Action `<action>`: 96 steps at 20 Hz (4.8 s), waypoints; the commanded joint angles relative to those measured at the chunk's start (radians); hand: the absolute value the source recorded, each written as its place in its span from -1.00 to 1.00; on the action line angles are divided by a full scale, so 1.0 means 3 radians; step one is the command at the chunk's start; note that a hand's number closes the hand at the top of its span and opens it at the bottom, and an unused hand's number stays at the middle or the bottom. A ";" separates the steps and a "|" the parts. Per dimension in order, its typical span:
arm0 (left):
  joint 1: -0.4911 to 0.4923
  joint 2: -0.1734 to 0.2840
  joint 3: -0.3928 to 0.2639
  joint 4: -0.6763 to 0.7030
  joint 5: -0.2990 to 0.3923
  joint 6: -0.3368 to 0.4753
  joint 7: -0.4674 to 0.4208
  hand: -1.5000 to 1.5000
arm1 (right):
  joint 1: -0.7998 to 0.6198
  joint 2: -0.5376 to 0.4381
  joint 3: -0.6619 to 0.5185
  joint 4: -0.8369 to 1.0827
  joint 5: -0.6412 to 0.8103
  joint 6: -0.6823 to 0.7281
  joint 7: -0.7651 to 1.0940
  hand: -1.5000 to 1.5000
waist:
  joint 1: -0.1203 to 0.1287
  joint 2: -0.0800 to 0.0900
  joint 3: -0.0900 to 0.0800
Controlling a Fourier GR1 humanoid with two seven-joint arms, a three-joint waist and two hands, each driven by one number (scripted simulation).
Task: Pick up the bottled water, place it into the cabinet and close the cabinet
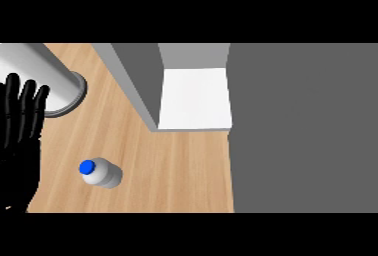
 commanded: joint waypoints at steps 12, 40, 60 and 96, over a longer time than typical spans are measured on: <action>0.0883 -0.0123 -0.0204 -0.0546 0.0153 -0.0039 0.0899 -1.00 | 0.1065 0.0158 0.0474 -0.0816 -0.0605 0.0303 0.0744 -1.00 | 0.0028 0.0020 -0.0041; 0.1413 -0.0234 0.0180 0.0399 -0.0106 0.0046 -0.0189 -1.00 | 0.2556 0.0074 0.0487 -0.1530 -0.0786 0.0844 0.0133 -1.00 | -0.0031 0.0020 -0.0044; 0.0559 -0.0234 0.0711 0.2954 0.0008 0.0016 -0.1741 -1.00 | 0.3003 0.0050 0.0597 -0.1763 -0.0678 0.0891 -0.0072 -1.00 | -0.0005 0.0037 -0.0048; -0.0617 -0.0299 0.0720 0.5181 0.0642 -0.0835 -0.2946 1.00 | 0.3400 0.0051 0.0704 -0.1573 -0.0528 0.1143 -0.0596 -1.00 | -0.0057 0.0028 -0.0048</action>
